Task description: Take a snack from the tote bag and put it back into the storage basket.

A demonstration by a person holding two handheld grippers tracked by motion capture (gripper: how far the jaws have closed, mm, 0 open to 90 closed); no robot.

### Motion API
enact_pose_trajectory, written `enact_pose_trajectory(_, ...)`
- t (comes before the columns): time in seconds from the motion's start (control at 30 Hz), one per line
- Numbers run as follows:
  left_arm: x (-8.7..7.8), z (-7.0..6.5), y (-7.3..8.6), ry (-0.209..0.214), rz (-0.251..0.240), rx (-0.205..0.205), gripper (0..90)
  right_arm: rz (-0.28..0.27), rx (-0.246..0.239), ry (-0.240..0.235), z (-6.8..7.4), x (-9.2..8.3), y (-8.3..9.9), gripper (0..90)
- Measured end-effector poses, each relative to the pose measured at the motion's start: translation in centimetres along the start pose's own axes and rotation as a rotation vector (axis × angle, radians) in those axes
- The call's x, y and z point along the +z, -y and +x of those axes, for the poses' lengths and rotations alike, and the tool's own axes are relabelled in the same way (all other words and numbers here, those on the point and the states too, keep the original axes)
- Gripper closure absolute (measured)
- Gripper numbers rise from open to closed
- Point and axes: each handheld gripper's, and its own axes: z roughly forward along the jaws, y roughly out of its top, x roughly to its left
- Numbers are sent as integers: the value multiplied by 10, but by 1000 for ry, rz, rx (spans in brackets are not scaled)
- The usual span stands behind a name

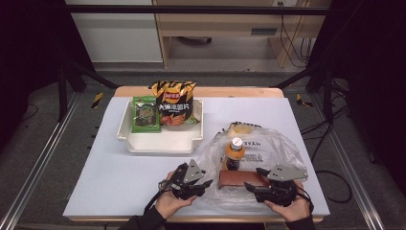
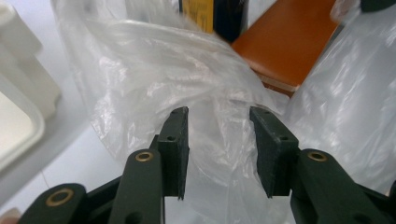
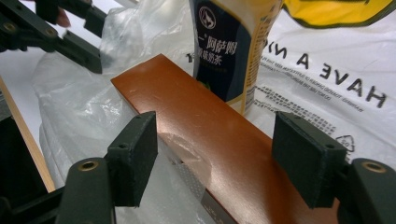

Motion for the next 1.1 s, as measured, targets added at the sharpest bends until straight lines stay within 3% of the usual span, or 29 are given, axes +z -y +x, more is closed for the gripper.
enact_pose_trajectory(0.17,11,1,9,-4,40,3,588,-7,21,-15,-1,7,-2,324)
enact_pose_trajectory(0.27,12,2,10,-6,43,-1,590,-47,52,4,-4,7,-7,351)
enact_pose_trajectory(0.37,13,3,11,-9,48,-3,593,-50,72,33,-6,10,-11,380)
enact_pose_trajectory(0.53,12,5,13,-25,49,-1,596,9,48,26,-6,18,-8,365)
enact_pose_trajectory(0.73,11,9,16,-32,46,-16,596,11,18,3,-1,14,-3,296)
enact_pose_trajectory(0.9,2,10,16,-26,29,-34,586,-1,4,3,4,10,1,272)
enact_pose_trajectory(1.1,-25,11,16,-21,-34,-53,539,3,18,-2,9,5,-1,270)
